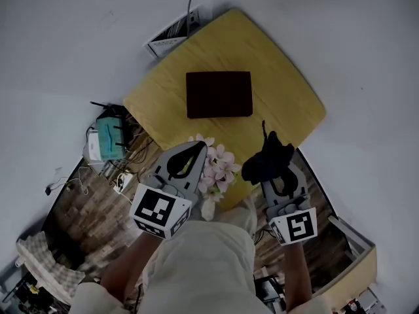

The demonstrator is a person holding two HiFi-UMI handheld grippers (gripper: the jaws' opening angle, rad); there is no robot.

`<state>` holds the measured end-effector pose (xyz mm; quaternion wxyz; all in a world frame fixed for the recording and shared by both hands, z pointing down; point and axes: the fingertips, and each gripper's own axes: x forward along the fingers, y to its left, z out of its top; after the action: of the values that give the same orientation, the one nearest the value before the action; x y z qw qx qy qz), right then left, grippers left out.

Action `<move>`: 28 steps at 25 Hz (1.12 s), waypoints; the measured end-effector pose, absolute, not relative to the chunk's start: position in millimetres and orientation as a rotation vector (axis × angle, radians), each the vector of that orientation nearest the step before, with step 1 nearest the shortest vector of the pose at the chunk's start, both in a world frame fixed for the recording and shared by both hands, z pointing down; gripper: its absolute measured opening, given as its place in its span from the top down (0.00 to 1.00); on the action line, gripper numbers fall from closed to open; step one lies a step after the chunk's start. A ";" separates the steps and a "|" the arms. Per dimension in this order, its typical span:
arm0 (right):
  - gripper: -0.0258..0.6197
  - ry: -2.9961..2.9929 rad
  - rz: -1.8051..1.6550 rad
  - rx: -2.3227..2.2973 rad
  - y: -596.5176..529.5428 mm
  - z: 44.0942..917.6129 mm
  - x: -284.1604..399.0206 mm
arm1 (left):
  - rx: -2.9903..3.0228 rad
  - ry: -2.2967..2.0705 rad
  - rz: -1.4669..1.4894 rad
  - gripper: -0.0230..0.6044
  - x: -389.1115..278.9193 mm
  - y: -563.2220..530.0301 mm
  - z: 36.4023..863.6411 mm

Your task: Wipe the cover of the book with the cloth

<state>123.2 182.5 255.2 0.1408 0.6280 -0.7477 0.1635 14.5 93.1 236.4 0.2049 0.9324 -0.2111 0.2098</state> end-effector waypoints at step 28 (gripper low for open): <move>0.74 -2.047 0.598 1.756 105.7 369.4 150.2 | 2.648 -0.353 1.031 0.95 56.7 18.3 387.2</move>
<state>150.2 105.7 369.4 0.1884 0.6241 -0.7279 0.2127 56.7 18.3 387.2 0.1388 0.9158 -0.1219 0.3565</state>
